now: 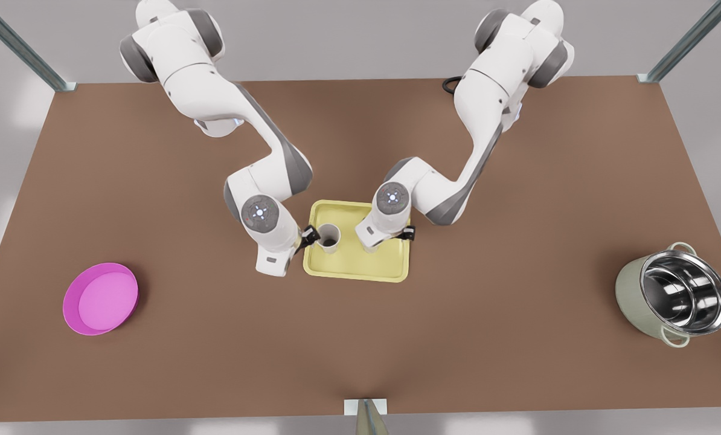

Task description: Use the left arm to pick up the white IKEA cup from the tray and place it on the middle-left position; use the right arm to pick up the white IKEA cup from the tray and place it on the middle-right position

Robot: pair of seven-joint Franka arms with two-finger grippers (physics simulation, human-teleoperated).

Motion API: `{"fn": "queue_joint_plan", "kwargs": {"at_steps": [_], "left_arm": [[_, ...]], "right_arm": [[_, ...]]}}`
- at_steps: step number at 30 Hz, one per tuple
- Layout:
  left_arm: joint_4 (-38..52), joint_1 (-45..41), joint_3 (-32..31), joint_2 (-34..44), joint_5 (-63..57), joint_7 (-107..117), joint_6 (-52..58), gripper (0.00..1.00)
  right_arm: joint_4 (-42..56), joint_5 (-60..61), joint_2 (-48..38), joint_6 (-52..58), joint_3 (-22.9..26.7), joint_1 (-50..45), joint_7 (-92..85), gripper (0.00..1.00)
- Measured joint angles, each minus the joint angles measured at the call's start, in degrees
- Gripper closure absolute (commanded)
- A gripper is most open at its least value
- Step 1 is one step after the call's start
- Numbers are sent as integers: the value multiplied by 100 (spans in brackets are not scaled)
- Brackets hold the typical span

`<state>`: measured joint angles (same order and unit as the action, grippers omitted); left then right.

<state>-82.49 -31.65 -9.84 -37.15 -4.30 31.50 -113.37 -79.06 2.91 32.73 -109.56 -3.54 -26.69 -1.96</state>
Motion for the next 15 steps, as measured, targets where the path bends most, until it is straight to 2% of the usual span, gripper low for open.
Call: {"fn": "queue_joint_plan", "kwargs": {"at_steps": [9,15], "left_arm": [[-552,-132,0,-40,-179,859,-331,0],[-586,-163,0,-223,-188,1241,-601,0]], "right_arm": [[56,34,470,-591,-41,-104,44,0],[-578,56,329,-1007,-48,-124,55,0]]}}
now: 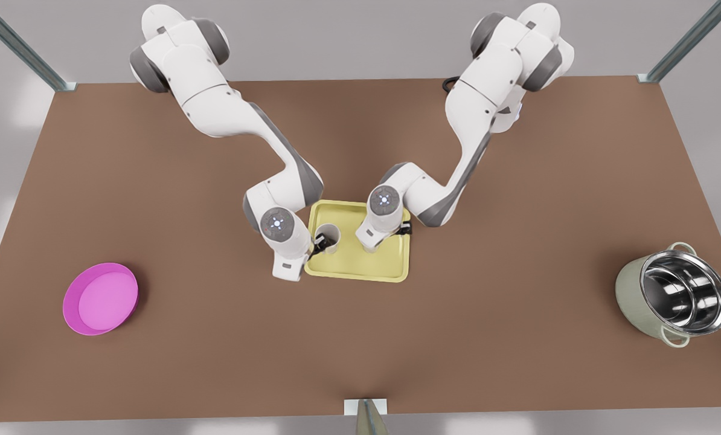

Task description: Use the left arm to pick up the white IKEA cup from the tray and place it on the middle-left position; use the right arm to pick up the white IKEA cup from the tray and place it on the middle-right position

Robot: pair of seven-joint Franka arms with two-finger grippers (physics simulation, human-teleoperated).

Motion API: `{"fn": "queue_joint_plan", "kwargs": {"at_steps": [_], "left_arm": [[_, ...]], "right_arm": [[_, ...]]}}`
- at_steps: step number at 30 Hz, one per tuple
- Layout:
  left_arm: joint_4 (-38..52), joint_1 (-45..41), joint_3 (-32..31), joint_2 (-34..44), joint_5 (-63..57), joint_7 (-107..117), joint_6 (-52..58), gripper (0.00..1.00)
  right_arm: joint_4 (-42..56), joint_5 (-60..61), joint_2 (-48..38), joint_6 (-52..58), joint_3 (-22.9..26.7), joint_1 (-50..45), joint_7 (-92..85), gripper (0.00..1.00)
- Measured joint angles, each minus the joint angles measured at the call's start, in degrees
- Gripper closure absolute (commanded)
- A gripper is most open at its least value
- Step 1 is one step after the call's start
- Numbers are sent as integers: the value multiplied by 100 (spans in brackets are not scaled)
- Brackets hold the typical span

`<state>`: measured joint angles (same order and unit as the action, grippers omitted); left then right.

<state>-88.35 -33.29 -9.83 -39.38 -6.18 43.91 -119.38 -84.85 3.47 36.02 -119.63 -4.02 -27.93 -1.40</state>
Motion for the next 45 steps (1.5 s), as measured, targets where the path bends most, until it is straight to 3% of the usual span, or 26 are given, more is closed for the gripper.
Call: {"fn": "queue_joint_plan", "kwargs": {"at_steps": [6,8,10,11,17,27,29,33,36,41,45], "left_arm": [[21,-16,0,-140,2,273,-353,0],[28,-10,0,-181,2,344,-459,6],[52,-7,0,-230,8,410,-554,26],[73,1,2,-235,13,444,-590,43],[176,43,12,-290,83,656,-697,75],[456,121,30,-255,177,831,-629,80],[848,580,32,-139,174,805,-285,80],[1351,2275,103,87,165,380,489,80],[1505,2634,754,-111,159,-216,508,80],[920,2843,1025,-340,173,-1254,-364,79],[606,2817,987,-351,200,-1930,-971,79]], "right_arm": [[-317,3,-153,-267,-8,-3,10,0],[-434,1,-158,-323,-39,0,10,0],[-532,3,-224,-361,-85,-1,8,0],[-577,6,-269,-374,-115,-1,7,0],[-816,8,-352,-420,-213,5,1,0],[-1052,8,-181,-610,-271,17,-28,0],[-1084,8,-174,-642,-290,16,-31,0],[-1161,9,-134,-791,-316,-6,-36,0],[-1167,11,-94,-889,-330,-10,-38,1],[-1168,12,-11,-1031,-350,-11,-39,11],[-1168,19,77,-1080,-363,-10,-42,46]]}}
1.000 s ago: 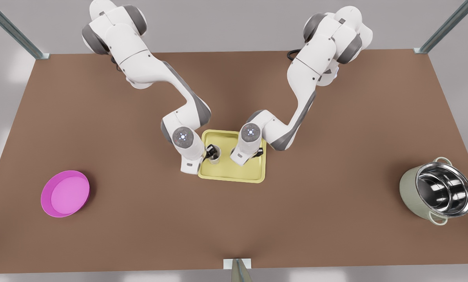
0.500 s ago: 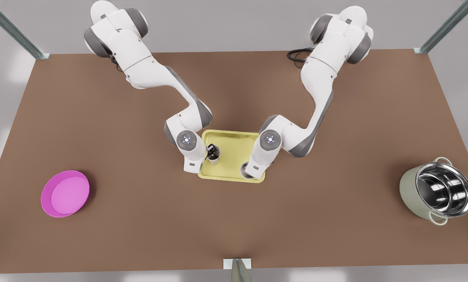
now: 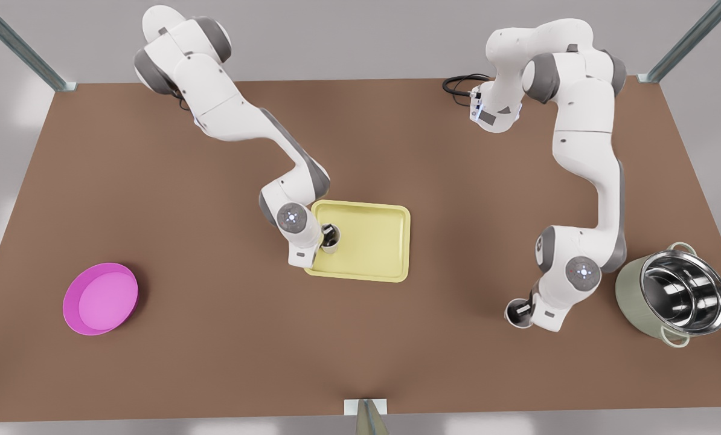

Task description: Use the left arm to pick up the white IKEA cup from the tray and place it on the middle-left position; use the right arm to pick up the white IKEA cup from the tray and place it on the middle-right position

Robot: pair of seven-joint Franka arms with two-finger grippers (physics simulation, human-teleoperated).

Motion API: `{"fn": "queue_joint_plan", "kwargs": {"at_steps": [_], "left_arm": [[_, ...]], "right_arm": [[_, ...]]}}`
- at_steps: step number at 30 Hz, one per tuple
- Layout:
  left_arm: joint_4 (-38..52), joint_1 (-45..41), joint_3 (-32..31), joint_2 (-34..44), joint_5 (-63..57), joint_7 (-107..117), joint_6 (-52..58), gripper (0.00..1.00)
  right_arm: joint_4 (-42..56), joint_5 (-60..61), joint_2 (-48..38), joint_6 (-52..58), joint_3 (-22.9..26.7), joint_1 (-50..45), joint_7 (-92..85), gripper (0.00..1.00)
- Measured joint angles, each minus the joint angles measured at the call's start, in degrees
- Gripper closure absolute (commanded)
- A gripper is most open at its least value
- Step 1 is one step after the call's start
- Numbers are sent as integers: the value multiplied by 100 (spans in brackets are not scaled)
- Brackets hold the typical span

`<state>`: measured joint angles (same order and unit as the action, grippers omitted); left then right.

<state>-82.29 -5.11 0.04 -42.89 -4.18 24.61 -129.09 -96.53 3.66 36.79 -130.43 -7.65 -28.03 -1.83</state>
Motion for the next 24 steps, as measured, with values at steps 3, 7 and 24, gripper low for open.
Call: {"fn": "queue_joint_plan", "kwargs": {"at_steps": [3,7,24], "left_arm": [[-339,-22,-15,11,9,-411,-412,79],[-402,-18,-21,5,32,-874,-720,66],[-138,-49,-19,456,99,-2233,-648,0]], "right_arm": [[0,19,16,0,-40,6,-12,84],[-2,174,-10,103,-171,75,-118,100],[1468,520,-358,1716,304,1678,-972,100]]}}
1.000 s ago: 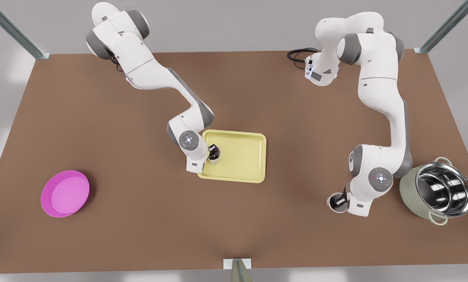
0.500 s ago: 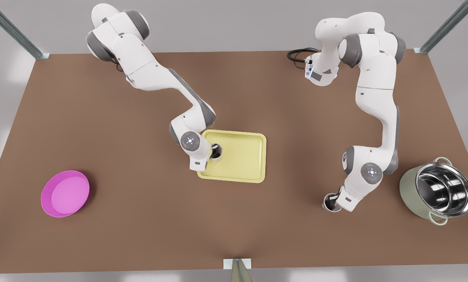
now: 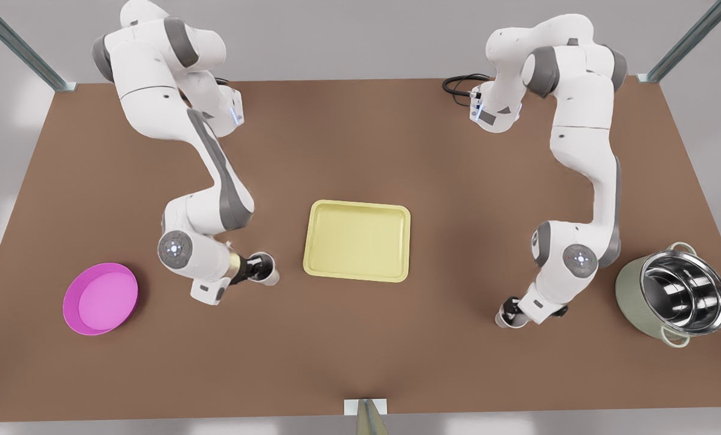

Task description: Use the left arm to pick up the white IKEA cup from the tray and place it on the middle-left position; use the right arm to pick up the white IKEA cup from the tray and place it on the middle-right position

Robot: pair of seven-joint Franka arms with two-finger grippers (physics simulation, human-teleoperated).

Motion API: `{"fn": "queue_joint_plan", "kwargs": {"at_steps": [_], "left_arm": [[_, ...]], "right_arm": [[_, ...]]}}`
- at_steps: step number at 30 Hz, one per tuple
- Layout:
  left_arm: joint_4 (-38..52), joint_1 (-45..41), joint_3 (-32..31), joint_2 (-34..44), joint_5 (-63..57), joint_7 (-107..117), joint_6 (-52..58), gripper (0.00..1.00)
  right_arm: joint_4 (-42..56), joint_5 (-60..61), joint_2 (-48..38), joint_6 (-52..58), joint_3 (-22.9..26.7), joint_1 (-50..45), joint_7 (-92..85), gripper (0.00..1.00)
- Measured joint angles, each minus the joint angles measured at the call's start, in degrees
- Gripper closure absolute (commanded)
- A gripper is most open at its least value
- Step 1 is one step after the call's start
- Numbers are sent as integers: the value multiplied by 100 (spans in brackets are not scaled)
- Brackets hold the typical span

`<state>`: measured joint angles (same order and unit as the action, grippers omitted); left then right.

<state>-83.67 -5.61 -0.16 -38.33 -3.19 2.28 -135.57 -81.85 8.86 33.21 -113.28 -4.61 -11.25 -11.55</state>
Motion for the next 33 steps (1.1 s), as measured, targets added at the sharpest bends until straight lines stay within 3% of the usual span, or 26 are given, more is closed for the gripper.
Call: {"fn": "queue_joint_plan", "kwargs": {"at_steps": [2,4,7,13,20,24,28,31,33], "left_arm": [[693,-1,3,322,-17,-42,763,0],[818,60,38,922,115,-75,1574,0],[-677,181,70,2226,378,-111,2134,0],[-831,157,56,2350,517,-173,2577,0],[-788,212,68,2193,489,-218,2748,0],[-955,324,90,2904,518,-260,2954,0],[-840,225,52,2984,517,-302,3180,0],[-747,175,47,2977,522,-328,3349,0],[-712,189,45,2965,527,-343,3423,0]], "right_arm": [[461,-15,285,126,74,205,-248,100],[834,-28,562,218,157,264,-497,100],[1343,-42,1017,308,377,287,-884,100],[1750,-53,1799,280,607,337,-1591,100],[1767,-57,1936,185,590,360,-2177,100],[1764,-55,2061,70,578,360,-2424,100],[1764,-57,2106,-11,577,360,-2623,100],[1766,-91,2114,-57,576,360,-2726,69],[1764,-106,2112,-80,569,360,-2778,63]]}}
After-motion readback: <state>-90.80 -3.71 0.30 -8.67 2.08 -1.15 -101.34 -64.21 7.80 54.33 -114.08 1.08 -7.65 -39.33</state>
